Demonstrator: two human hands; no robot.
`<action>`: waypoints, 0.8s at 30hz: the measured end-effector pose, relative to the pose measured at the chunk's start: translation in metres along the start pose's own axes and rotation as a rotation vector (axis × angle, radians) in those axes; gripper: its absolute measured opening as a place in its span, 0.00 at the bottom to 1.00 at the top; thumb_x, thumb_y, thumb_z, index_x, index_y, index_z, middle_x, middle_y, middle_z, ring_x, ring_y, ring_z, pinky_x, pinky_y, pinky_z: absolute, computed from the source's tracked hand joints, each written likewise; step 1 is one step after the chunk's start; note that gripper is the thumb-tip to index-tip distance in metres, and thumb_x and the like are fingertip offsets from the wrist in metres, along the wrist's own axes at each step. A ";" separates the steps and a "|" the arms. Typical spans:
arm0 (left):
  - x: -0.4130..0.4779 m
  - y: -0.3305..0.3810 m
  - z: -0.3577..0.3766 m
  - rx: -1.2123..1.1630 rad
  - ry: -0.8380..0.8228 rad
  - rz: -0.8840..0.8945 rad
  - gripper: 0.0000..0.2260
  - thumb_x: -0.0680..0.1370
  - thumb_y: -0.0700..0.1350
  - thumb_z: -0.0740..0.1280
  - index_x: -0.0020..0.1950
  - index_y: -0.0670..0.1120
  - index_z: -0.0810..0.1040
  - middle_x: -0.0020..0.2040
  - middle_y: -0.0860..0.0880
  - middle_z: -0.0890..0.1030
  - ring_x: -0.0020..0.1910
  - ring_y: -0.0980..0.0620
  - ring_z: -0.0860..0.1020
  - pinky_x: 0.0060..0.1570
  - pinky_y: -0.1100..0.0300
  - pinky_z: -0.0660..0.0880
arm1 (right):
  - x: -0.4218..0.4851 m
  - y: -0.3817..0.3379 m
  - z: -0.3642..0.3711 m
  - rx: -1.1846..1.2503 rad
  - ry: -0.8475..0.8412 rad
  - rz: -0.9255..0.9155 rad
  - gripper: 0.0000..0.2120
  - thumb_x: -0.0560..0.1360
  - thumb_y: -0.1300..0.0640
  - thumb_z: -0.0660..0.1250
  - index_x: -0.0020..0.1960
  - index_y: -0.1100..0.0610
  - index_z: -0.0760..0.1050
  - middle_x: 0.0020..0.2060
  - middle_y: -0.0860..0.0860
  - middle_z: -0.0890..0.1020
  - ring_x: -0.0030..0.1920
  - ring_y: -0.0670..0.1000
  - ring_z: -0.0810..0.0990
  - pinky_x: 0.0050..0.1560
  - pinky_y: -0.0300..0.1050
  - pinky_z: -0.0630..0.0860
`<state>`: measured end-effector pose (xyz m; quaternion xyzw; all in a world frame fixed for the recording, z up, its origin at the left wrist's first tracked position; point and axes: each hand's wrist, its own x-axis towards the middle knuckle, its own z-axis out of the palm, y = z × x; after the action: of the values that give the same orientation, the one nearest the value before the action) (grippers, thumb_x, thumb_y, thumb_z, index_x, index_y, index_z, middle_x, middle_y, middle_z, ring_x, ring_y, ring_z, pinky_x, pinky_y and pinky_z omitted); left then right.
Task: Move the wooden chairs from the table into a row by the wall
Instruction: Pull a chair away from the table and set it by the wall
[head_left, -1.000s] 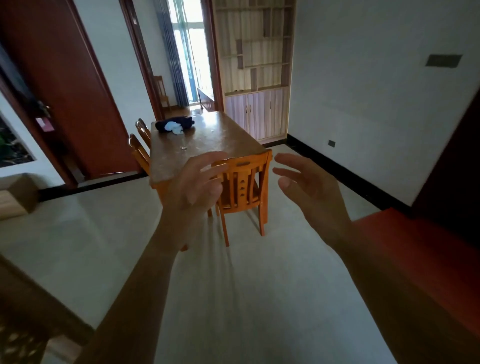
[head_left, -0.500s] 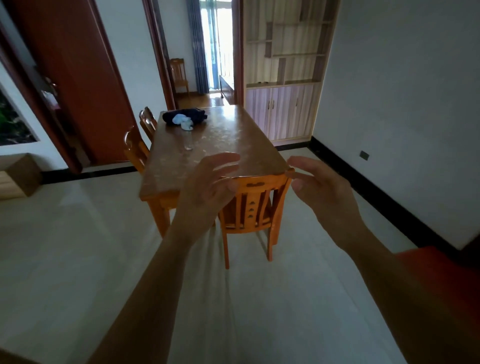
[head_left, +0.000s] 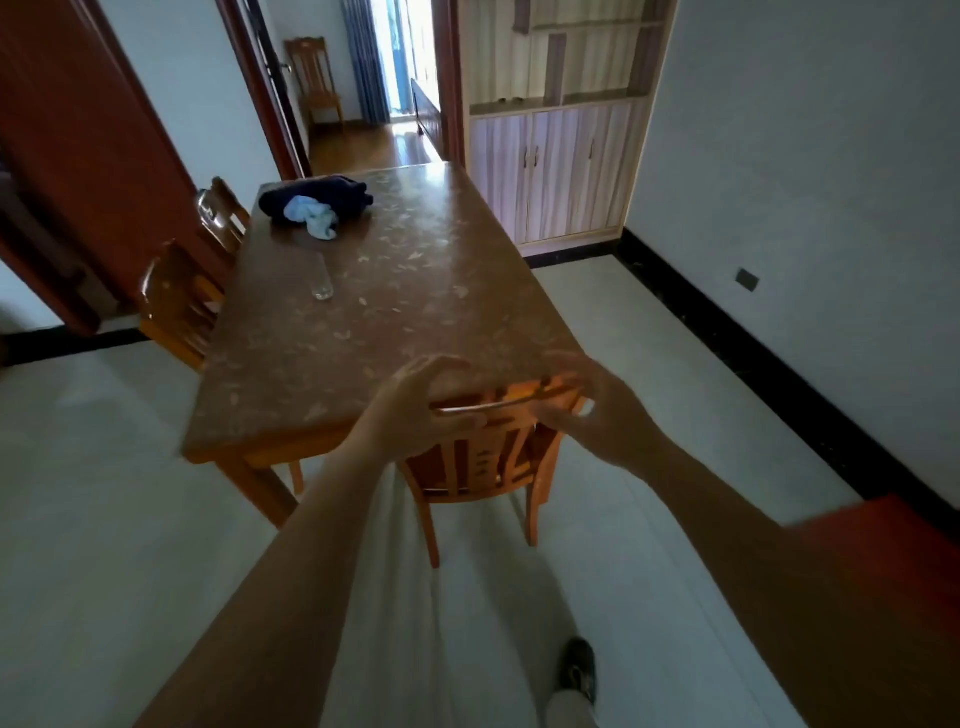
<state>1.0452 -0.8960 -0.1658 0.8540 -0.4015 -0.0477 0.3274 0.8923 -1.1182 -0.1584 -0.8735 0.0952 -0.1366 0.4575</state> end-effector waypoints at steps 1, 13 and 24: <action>0.017 -0.014 0.012 0.070 -0.059 -0.060 0.35 0.71 0.58 0.80 0.74 0.52 0.74 0.72 0.49 0.76 0.70 0.46 0.75 0.68 0.44 0.74 | 0.021 0.023 0.005 -0.075 -0.077 0.036 0.39 0.68 0.36 0.75 0.74 0.47 0.67 0.67 0.50 0.77 0.63 0.49 0.79 0.59 0.40 0.79; 0.115 -0.113 0.105 0.370 -0.467 -0.401 0.36 0.70 0.60 0.79 0.75 0.61 0.69 0.71 0.52 0.76 0.64 0.45 0.79 0.60 0.50 0.77 | 0.182 0.165 0.043 -0.630 -0.546 0.006 0.46 0.65 0.38 0.78 0.77 0.50 0.63 0.71 0.54 0.71 0.67 0.59 0.74 0.64 0.55 0.76; 0.127 -0.133 0.130 0.394 -0.656 -0.279 0.06 0.82 0.47 0.64 0.54 0.58 0.76 0.44 0.54 0.84 0.42 0.50 0.84 0.37 0.54 0.78 | 0.194 0.187 0.089 -0.834 -0.739 -0.159 0.08 0.80 0.48 0.62 0.57 0.46 0.77 0.46 0.48 0.84 0.44 0.53 0.83 0.47 0.53 0.81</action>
<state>1.1727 -0.9931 -0.3232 0.8861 -0.3663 -0.2838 0.0025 1.0971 -1.2113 -0.3317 -0.9746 -0.0918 0.1936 0.0648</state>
